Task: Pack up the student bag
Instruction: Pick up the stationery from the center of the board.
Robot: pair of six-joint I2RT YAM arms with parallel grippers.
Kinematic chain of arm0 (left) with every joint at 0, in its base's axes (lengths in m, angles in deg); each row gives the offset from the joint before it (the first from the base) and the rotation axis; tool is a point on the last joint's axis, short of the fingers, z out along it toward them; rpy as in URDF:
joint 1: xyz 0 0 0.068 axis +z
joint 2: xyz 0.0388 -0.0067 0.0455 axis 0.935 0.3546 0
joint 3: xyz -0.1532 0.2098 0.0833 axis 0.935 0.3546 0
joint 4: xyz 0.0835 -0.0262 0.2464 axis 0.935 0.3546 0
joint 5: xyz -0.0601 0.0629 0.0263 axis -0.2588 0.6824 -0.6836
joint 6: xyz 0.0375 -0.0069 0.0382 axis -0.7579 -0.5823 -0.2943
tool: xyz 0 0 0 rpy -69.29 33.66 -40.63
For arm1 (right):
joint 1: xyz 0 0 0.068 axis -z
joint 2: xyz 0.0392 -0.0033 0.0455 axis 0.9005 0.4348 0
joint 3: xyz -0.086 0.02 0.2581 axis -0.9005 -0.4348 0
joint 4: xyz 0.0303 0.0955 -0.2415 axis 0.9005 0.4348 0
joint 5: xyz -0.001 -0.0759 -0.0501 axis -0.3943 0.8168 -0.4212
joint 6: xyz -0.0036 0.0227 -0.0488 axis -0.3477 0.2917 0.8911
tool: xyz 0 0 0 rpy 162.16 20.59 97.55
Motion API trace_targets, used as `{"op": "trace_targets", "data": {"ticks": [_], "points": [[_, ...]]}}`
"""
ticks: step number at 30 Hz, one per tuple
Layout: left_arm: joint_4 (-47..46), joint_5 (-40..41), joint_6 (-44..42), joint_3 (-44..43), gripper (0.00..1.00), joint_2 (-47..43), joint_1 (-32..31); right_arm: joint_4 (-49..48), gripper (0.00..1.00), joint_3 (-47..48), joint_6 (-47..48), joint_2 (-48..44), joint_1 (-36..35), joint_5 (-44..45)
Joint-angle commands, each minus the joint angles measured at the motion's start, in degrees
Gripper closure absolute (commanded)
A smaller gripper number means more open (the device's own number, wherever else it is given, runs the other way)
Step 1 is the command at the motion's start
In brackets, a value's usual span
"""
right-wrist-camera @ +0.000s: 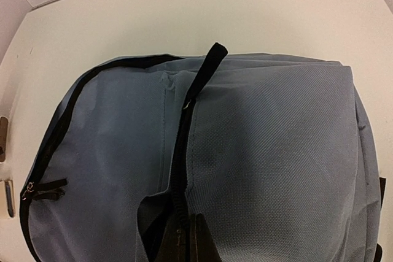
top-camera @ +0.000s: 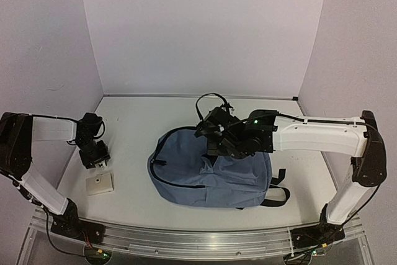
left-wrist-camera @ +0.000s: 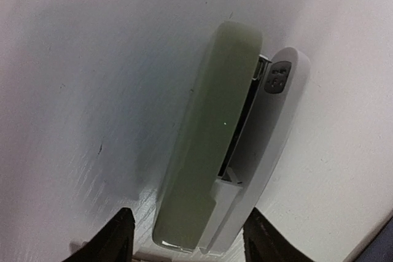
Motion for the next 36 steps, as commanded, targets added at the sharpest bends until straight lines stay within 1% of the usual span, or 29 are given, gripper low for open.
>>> {"op": "trace_targets", "data": {"ticks": [1,4,10,16,21,26,31,36], "points": [[0.2,1.6,-1.2,-2.0,0.48,-0.1,0.1,-3.8,1.00,0.6,-0.2,-2.1,-0.1,0.8],[-0.6,0.9,-1.8,-2.4,0.54,0.8,0.1,-3.9,1.00,0.7,-0.1,-1.8,-0.1,0.7],[-0.4,0.6,-2.2,-3.8,0.56,3.5,0.1,-3.9,1.00,0.7,0.0,-2.0,-0.1,0.6],[-0.3,0.3,-2.3,-3.5,0.70,2.5,0.0,-3.9,1.00,0.9,0.0,-1.9,-0.1,0.5],[-1.4,-2.3,-2.8,-1.7,0.76,-3.0,-0.3,-4.0,1.00,1.0,0.1,-2.2,-0.1,0.5],[-2.9,-6.0,-3.8,0.8,0.79,-10.1,-0.5,-4.1,1.00,1.0,0.2,-2.6,-0.1,0.6],[-2.5,-11.8,-3.1,2.3,0.82,-16.1,-0.6,-4.2,1.00,1.1,0.3,-2.3,-0.1,0.3],[-4.1,-21.1,-1.4,3.1,0.88,-21.6,-2.0,-4.3,1.00,1.3,0.6,-2.3,-0.1,0.4]]}}
